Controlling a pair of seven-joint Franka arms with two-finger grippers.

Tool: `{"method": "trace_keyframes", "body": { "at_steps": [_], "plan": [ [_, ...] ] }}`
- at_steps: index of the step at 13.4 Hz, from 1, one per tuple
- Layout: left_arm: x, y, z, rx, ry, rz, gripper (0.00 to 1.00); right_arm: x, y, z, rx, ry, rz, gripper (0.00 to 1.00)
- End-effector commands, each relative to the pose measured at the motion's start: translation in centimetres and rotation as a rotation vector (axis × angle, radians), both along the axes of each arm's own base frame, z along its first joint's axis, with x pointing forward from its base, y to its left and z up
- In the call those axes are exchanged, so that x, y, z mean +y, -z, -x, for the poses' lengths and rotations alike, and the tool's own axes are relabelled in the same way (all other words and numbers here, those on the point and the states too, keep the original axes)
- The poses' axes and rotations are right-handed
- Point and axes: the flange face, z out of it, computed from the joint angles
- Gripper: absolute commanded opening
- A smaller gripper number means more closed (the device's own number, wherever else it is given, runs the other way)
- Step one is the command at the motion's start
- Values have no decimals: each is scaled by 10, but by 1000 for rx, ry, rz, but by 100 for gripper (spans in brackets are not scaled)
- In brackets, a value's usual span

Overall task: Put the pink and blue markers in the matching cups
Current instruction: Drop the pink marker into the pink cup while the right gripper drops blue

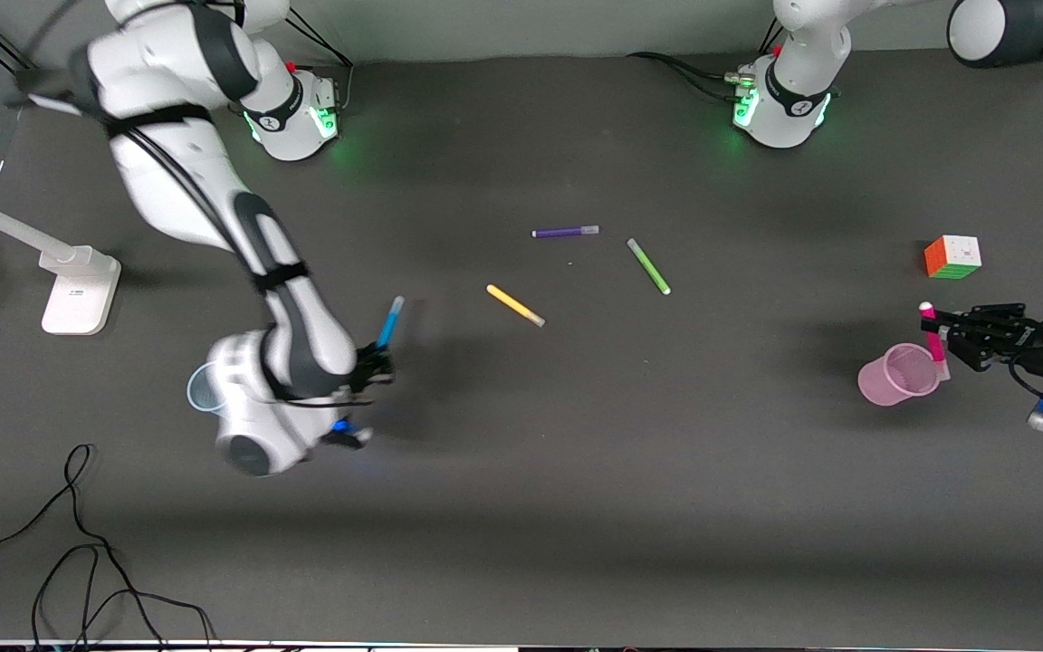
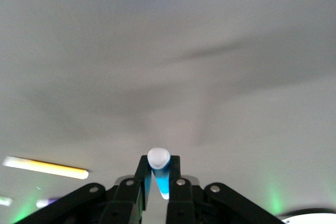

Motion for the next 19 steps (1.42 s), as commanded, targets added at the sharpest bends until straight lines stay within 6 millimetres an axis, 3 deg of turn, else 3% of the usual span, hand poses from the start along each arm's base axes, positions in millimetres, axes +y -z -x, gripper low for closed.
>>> {"method": "trace_keyframes", "body": {
  "at_steps": [1,5,6,7,9,11,12,14,15,16,17,19],
  "plan": [
    [5,25,5,13,9,32,0,-63,-116,-4,-195,39,158,0],
    [16,61,9,46,-20,41,0,-169,-139,-18,-460,128,342,0],
    [16,64,8,44,-22,39,0,-178,-126,-21,-510,135,345,0],
    [16,67,8,44,-23,38,1,-181,-100,-20,-556,113,340,0],
    [17,73,5,28,-32,23,42,-199,-78,-17,-586,67,331,0],
    [11,73,2,27,-22,16,66,-205,-77,-15,-571,51,325,0],
    [9,70,1,23,-17,10,100,-204,-68,-10,-544,45,326,0],
    [9,56,0,12,2,-14,100,-205,-65,-8,-535,44,325,0],
    [9,41,-2,-6,18,-47,99,-204,-65,-8,-534,43,326,0],
    [-4,10,-5,-36,59,-95,99,-202,-61,-9,-530,39,328,73],
    [-26,-25,-8,-72,114,-151,99,-200,-59,-9,-527,34,329,100],
    [-65,-82,-3,-135,213,-276,99,-198,-60,-7,-514,30,326,100]
  ]
}}
